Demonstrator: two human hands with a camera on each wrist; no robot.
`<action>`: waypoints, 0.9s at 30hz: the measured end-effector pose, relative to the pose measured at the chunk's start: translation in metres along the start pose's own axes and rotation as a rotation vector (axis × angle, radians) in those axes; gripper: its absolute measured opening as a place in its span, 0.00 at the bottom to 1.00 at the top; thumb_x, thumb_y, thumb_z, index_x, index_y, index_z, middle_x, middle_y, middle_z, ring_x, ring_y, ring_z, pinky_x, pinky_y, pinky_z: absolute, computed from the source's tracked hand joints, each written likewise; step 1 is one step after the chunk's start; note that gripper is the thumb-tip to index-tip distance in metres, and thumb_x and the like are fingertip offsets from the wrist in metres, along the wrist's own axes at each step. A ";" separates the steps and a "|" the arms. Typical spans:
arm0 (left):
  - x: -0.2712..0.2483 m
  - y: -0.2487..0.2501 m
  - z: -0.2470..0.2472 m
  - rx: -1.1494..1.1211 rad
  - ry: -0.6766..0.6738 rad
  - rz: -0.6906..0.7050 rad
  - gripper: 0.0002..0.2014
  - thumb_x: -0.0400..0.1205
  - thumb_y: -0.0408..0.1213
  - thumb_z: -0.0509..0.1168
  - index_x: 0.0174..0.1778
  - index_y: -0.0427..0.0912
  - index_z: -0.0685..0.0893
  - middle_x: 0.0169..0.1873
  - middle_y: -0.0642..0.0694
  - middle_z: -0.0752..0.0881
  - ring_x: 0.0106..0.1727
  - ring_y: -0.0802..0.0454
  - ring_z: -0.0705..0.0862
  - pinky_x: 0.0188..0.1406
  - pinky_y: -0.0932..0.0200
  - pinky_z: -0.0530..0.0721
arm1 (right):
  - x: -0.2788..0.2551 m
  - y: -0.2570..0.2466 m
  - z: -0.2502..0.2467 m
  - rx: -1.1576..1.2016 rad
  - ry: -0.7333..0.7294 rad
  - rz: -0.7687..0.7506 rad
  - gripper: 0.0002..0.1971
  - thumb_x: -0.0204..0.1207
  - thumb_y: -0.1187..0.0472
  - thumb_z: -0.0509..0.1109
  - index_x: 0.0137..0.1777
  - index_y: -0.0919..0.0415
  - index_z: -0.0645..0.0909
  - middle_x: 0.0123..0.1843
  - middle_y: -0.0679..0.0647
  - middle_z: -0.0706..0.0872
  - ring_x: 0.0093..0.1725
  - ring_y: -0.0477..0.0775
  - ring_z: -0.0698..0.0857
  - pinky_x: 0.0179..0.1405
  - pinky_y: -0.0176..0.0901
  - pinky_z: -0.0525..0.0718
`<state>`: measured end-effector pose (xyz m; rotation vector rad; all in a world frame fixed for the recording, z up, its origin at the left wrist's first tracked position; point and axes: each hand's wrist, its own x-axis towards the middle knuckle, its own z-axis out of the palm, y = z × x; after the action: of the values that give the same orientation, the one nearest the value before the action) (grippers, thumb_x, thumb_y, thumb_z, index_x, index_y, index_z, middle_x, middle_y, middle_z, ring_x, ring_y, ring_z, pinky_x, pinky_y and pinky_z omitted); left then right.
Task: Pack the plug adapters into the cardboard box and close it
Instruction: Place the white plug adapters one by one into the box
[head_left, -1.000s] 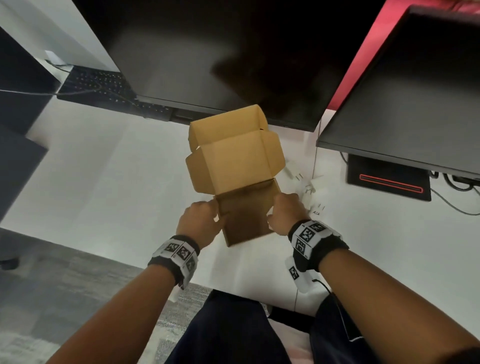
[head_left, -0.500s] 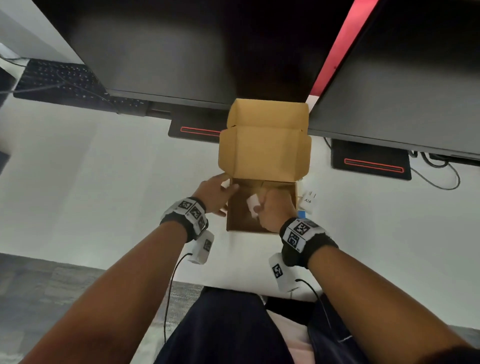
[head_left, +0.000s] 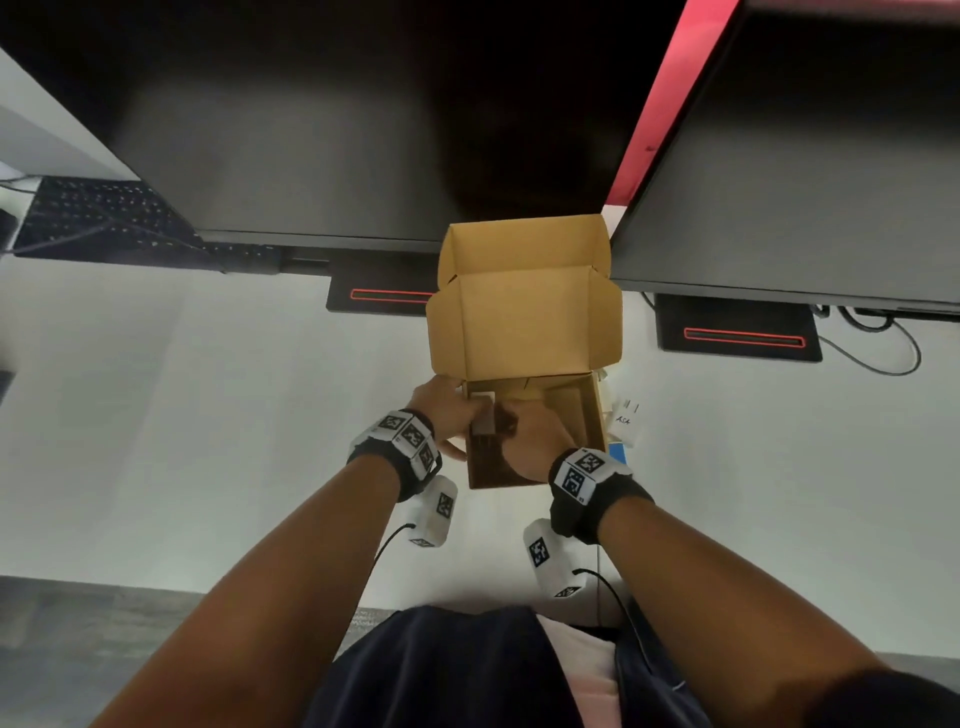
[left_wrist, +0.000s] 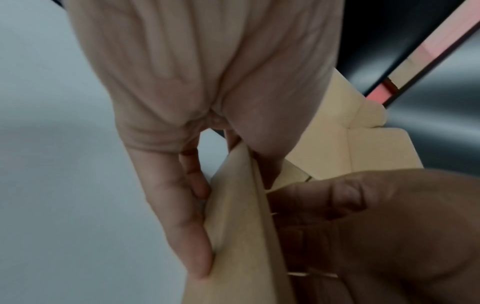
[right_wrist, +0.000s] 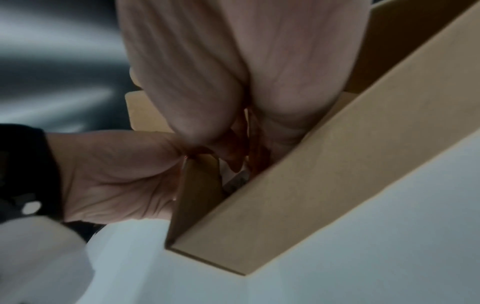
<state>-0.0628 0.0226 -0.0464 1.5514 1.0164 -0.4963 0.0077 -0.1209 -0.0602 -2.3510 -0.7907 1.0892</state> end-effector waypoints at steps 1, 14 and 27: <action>0.000 0.000 0.001 0.026 0.022 0.007 0.13 0.79 0.45 0.72 0.57 0.47 0.88 0.51 0.42 0.94 0.50 0.41 0.95 0.35 0.41 0.96 | 0.000 -0.001 0.000 0.001 -0.016 -0.012 0.13 0.79 0.70 0.66 0.61 0.59 0.83 0.52 0.53 0.88 0.53 0.56 0.86 0.50 0.42 0.86; 0.008 -0.019 -0.046 0.078 0.254 -0.090 0.07 0.81 0.34 0.76 0.46 0.46 0.84 0.53 0.43 0.87 0.46 0.46 0.89 0.41 0.44 0.95 | -0.025 0.008 -0.082 0.409 -0.102 -0.015 0.07 0.82 0.58 0.72 0.54 0.59 0.88 0.44 0.58 0.92 0.38 0.50 0.89 0.43 0.42 0.88; 0.019 -0.021 -0.054 0.176 0.227 -0.128 0.20 0.80 0.40 0.77 0.67 0.45 0.85 0.60 0.44 0.89 0.54 0.41 0.91 0.42 0.42 0.97 | 0.035 0.079 -0.108 -0.328 0.148 0.140 0.34 0.75 0.74 0.67 0.80 0.49 0.73 0.71 0.65 0.70 0.63 0.68 0.82 0.62 0.50 0.83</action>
<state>-0.0819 0.0792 -0.0594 1.7346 1.2798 -0.5174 0.1359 -0.1716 -0.0611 -2.7610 -0.8107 0.8798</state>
